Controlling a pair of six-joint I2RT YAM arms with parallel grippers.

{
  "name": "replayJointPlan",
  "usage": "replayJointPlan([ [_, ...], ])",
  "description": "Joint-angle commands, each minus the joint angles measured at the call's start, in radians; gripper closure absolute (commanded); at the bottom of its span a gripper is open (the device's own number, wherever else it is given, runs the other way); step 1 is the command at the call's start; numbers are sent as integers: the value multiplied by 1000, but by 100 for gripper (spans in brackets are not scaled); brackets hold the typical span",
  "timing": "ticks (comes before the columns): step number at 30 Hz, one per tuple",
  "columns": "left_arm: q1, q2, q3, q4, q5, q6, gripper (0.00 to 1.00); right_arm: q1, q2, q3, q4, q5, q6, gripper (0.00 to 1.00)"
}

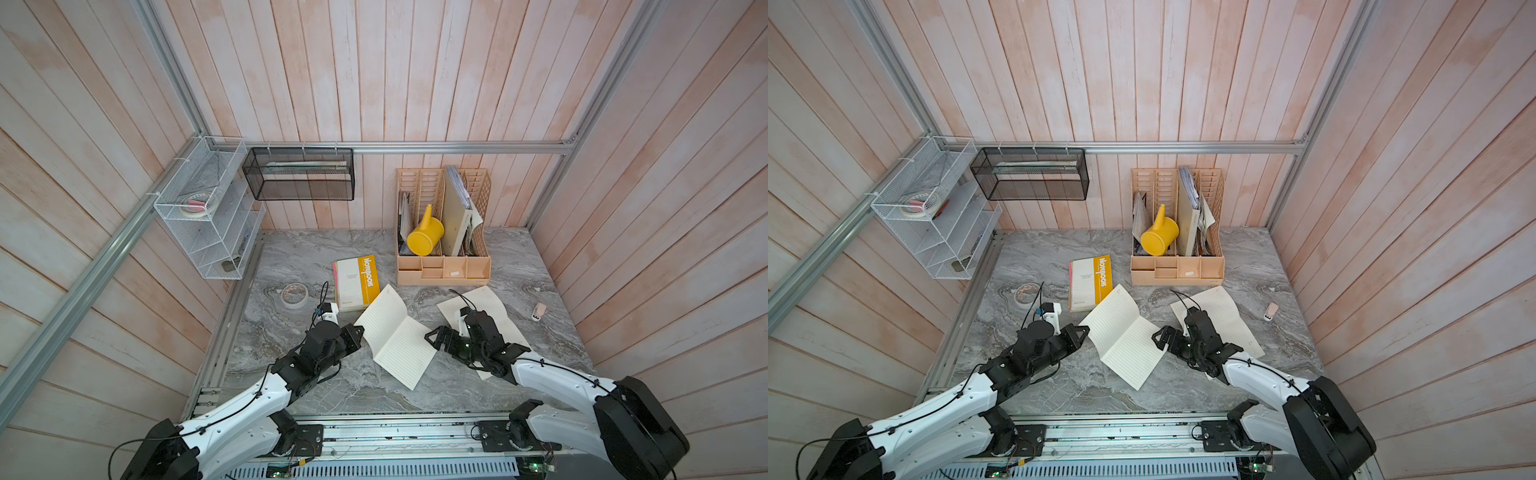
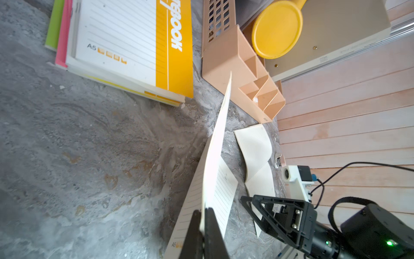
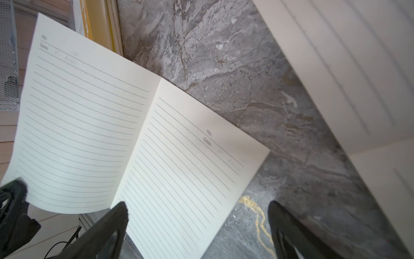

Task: Close the notebook
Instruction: Close the notebook at the center of the board.

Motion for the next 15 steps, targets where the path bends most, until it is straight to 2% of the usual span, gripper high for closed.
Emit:
replayJointPlan([
  [1,-5,-13,-12,-24,12,-1,100,19,41,45,83,-11,3,2],
  [15,-5,-29,9,-17,39,17,99,26,204,-6,205,-65,8,2],
])
